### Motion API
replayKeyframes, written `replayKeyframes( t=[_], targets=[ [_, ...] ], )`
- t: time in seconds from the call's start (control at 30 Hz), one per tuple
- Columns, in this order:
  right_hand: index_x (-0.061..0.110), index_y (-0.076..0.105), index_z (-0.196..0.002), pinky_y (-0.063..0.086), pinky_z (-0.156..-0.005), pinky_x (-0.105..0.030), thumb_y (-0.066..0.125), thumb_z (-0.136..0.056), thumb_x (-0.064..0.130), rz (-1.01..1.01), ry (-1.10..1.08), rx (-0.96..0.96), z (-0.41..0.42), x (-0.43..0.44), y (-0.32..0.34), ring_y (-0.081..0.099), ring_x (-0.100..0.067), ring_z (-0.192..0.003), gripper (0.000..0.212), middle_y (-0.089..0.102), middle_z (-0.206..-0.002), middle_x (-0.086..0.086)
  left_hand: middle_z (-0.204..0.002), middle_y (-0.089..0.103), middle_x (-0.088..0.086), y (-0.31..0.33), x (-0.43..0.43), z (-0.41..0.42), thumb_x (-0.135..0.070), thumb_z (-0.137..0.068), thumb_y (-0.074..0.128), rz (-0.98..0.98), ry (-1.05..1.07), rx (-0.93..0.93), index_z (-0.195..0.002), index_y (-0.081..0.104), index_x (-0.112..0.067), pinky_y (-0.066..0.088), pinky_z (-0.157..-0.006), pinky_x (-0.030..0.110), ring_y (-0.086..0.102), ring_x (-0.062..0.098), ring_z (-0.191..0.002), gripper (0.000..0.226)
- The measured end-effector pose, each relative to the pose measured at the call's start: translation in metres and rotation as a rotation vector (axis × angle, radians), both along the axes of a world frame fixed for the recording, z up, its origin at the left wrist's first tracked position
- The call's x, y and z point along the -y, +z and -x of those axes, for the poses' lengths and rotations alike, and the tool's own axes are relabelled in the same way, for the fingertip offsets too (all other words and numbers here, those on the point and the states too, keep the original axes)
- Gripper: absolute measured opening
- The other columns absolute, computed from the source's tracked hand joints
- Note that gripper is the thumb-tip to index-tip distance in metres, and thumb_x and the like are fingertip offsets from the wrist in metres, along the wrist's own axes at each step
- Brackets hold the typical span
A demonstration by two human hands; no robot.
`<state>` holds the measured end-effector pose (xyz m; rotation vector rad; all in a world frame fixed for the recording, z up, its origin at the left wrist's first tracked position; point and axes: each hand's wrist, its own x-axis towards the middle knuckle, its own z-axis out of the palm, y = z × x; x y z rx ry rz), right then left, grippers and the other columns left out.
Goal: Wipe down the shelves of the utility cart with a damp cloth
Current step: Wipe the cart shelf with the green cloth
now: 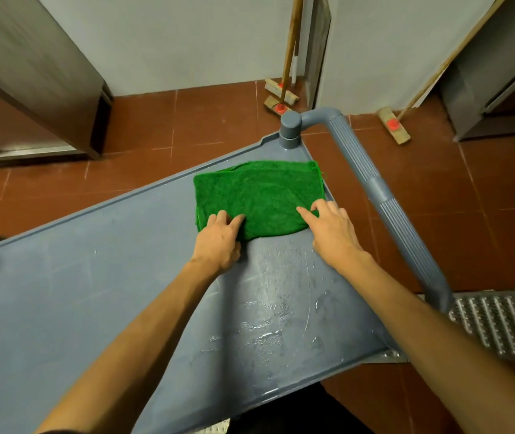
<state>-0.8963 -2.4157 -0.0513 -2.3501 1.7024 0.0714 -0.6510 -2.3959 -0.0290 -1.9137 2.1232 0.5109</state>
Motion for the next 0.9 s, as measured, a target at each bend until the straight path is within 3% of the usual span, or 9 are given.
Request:
replayKeyframes(
  t=[0.5,0.9],
  targets=[
    [0.024,0.034,-0.151,0.035,-0.093,-0.034,0.051,-0.087,-0.005,-0.040,-0.053,0.016,0.010,-0.053,0.007,0.042,-0.026,-0.119,0.072,0.044,-0.132,-0.009,-0.128,0.047,0.013,-0.001,-0.046,0.003,-0.026,-0.095,0.055,-0.001,0.002,-0.073,-0.153,0.036,-0.023,0.049,-0.088,0.043,0.045,0.033,-0.118,0.061],
    [0.025,0.037,-0.149,0.038,-0.096,-0.036,0.060,-0.086,0.002,-0.064,-0.169,0.048,0.011,-0.131,0.001,0.043,-0.025,-0.116,0.071,0.045,-0.130,-0.007,-0.126,0.046,0.013,0.000,-0.101,0.003,-0.030,-0.100,0.050,-0.012,-0.090,-0.087,-0.154,0.033,-0.024,0.050,-0.090,0.044,0.045,0.031,-0.118,0.058]
  ],
)
